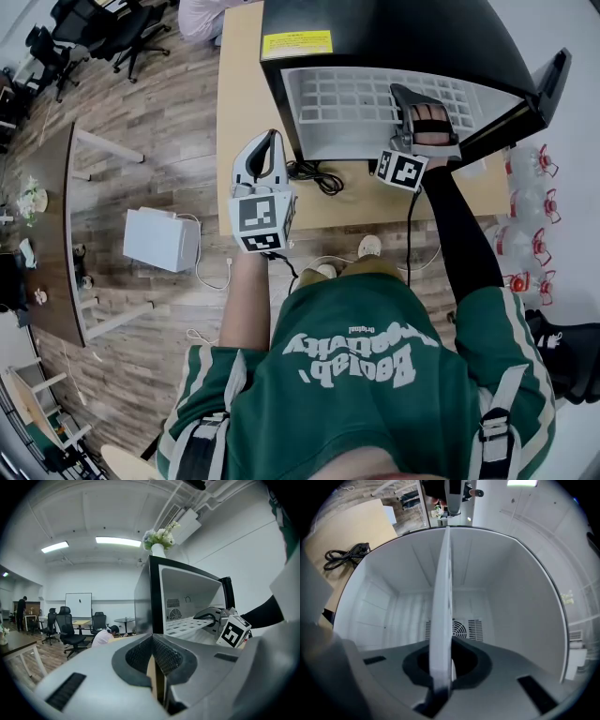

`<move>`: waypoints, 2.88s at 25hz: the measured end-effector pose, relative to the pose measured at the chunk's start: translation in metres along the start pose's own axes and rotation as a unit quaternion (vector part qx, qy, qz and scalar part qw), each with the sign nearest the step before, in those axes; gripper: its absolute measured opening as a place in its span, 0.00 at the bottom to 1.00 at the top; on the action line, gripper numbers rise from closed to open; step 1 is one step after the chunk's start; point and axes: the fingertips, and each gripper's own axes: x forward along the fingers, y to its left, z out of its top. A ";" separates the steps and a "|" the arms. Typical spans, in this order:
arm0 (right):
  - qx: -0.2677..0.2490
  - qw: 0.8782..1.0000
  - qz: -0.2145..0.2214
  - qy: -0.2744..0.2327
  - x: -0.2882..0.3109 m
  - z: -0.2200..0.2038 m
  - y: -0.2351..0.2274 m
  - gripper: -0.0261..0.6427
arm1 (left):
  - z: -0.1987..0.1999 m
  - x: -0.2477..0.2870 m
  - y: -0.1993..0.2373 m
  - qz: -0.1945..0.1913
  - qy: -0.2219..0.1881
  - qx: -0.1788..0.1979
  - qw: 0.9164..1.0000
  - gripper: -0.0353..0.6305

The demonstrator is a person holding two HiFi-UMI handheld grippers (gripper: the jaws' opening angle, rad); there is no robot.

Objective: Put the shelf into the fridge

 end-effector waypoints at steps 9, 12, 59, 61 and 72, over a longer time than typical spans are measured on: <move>-0.002 1.000 -0.002 -0.003 0.005 0.000 0.000 0.08 | -0.001 0.001 0.001 0.004 0.000 0.004 1.000 0.05; -0.002 1.000 -0.002 -0.004 0.009 -0.002 0.000 0.08 | 0.001 0.002 0.000 0.006 0.001 0.003 1.000 0.05; 0.235 0.971 0.046 0.019 -0.077 0.016 -0.026 0.33 | 0.036 -0.023 -0.038 -0.058 -0.034 0.011 0.998 0.05; 0.290 0.956 0.049 0.020 -0.091 0.015 -0.031 0.34 | 0.039 -0.028 -0.044 -0.064 -0.038 0.011 0.997 0.05; 0.585 0.809 0.054 -0.016 -0.156 0.010 -0.073 0.47 | 0.055 -0.051 -0.069 -0.099 -0.060 0.007 0.993 0.05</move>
